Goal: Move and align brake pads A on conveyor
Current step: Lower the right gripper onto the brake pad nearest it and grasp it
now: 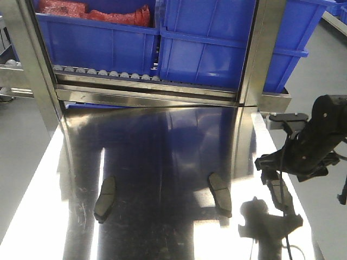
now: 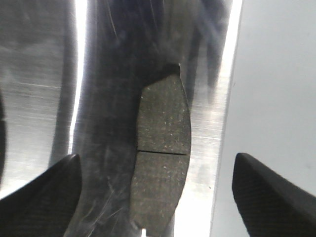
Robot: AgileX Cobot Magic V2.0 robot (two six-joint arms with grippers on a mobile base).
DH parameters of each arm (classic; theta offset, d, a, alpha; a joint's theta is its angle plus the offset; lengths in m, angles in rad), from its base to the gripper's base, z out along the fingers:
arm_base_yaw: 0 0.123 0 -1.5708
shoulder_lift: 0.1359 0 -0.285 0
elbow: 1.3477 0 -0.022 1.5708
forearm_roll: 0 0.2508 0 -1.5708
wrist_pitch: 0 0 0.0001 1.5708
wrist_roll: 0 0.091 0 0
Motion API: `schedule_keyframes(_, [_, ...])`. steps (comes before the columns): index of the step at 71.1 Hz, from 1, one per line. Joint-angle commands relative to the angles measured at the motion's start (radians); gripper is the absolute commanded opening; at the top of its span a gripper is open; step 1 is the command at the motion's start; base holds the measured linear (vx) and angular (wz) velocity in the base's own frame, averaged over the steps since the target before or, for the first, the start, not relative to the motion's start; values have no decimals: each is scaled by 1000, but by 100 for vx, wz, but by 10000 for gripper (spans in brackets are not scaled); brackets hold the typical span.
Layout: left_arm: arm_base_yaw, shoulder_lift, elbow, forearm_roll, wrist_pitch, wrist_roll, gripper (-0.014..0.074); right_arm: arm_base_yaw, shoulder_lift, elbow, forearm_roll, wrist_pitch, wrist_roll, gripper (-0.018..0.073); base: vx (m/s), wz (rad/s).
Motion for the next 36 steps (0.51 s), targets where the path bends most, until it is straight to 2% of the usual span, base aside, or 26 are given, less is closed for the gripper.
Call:
schedule_keyframes(1, [-7, 0, -28, -2, -99, 1, 97, 1, -5, -31, -6, -14, -6, 583, 0, 0])
schedule_keyframes(16, [-7, 0, -28, -2, -99, 1, 97, 1, 28, -31, -6, -27, -6, 548, 0, 0])
schedule_keyframes(36, [-7, 0, -28, -2, -99, 1, 97, 1, 28, -31, -11, -32, -6, 435, 0, 0])
